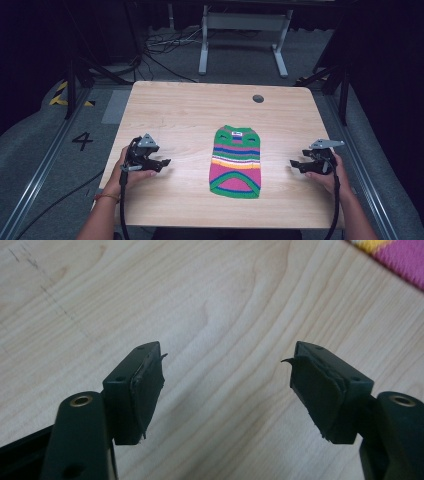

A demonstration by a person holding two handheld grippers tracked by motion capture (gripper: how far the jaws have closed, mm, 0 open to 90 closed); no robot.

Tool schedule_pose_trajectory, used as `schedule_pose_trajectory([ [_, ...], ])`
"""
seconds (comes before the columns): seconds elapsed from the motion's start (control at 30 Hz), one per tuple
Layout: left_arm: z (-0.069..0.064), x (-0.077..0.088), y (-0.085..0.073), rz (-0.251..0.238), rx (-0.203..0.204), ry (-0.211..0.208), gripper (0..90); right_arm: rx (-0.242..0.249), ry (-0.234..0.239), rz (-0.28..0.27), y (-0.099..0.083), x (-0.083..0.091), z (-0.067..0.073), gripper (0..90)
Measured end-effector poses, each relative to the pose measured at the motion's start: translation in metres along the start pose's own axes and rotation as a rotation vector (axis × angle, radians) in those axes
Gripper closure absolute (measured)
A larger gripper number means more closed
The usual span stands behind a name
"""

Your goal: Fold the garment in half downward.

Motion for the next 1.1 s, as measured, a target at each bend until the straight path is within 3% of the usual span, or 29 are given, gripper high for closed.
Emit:
schedule_pose_trajectory([
  [0.2, 0.003, -0.012, 0.017, 0.011, -0.006, -0.008, 33.2, 0.034, 0.012, -0.008, 0.026, -0.007, 0.006, 34.1],
  [0.47, 0.0, -0.039, 0.055, 0.014, -0.045, -0.023, 35.8, 0.064, 0.045, -0.038, 0.065, -0.025, 0.013, 39.5],
  [0.5, -0.002, -0.046, 0.065, 0.016, -0.057, -0.027, 36.9, 0.066, 0.047, -0.036, 0.068, -0.028, 0.014, 39.7],
  [0.67, -0.007, -0.062, 0.087, 0.021, -0.081, -0.041, 38.3, 0.088, 0.058, -0.035, 0.079, -0.04, 0.02, 40.8],
  [0.73, -0.01, -0.072, 0.097, 0.025, -0.096, -0.05, 38.7, 0.075, 0.071, -0.031, 0.083, -0.046, 0.023, 40.7],
  [0.97, -0.021, -0.105, 0.12, 0.043, -0.131, -0.08, 39.0, 0.083, 0.086, -0.026, 0.1, -0.063, 0.028, 41.8],
  [1.1, -0.025, -0.119, 0.132, 0.037, -0.129, -0.096, 39.2, 0.091, 0.085, -0.02, 0.11, -0.074, 0.032, 43.2],
])
Point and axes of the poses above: each handheld gripper's, and its own axes: x roughly backward along the jaws, y roughly out of its top, z roughly to its left, the point moved 2 cm from there along -x, roughly forward along the jaws, and after that the axes turned 3 degrees about x, right-handed, at the moved point
